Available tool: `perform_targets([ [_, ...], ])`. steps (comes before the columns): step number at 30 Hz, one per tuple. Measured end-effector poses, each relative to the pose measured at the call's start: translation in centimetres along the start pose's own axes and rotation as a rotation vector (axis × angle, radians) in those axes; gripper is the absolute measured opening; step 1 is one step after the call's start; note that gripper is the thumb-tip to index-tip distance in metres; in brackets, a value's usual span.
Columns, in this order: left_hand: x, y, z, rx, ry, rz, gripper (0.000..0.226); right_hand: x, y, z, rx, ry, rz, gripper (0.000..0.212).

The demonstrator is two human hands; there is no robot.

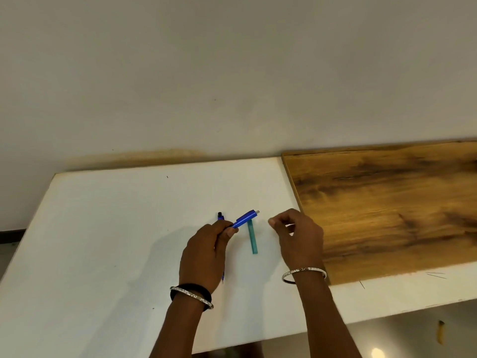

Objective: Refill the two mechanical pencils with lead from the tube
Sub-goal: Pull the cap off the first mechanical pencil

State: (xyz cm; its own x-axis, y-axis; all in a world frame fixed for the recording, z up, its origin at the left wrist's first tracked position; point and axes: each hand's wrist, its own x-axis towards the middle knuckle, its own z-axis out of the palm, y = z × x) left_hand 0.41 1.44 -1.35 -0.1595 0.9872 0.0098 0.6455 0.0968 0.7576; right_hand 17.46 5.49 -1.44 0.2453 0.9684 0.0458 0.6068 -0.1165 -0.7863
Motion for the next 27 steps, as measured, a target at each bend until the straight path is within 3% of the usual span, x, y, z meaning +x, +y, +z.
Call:
perform_targets([
  [2, -0.1, 0.2, 0.3, 0.012, 0.005, 0.015, 0.034, 0.0, 0.3, 0.1, -0.18, -0.059, -0.026, 0.01],
  [7, 0.0, 0.6, 0.8, 0.02, -0.009, 0.026, 0.031, 0.1, 0.4, 0.6, -0.316, -0.17, 0.043, 0.015],
  [12, 0.2, 0.5, 1.1, 0.018, -0.032, 0.012, 0.028, 0.2, 0.2, 0.6, -0.358, -0.157, 0.068, 0.031],
  [14, 0.1, 0.5, 1.1, 0.009, -0.037, 0.006, 0.028, 0.2, 0.0, 0.4, -0.274, -0.088, 0.039, 0.03],
  [17, 0.1, 0.6, 1.3, 0.008, -0.044, 0.011, 0.029, 0.6, -0.4, 0.0, 0.066, 0.031, 0.069, 0.012],
  [21, 0.2, 0.6, 1.4, 0.035, -0.058, 0.012, 0.03, 0.9, -1.0, -0.6, 0.575, -0.123, 0.28, 0.01],
  [27, 0.2, 0.8, 1.4, 0.054, -0.047, 0.024, 0.033, 0.9, -0.7, -1.1, 0.675, -0.259, 0.262, 0.01],
])
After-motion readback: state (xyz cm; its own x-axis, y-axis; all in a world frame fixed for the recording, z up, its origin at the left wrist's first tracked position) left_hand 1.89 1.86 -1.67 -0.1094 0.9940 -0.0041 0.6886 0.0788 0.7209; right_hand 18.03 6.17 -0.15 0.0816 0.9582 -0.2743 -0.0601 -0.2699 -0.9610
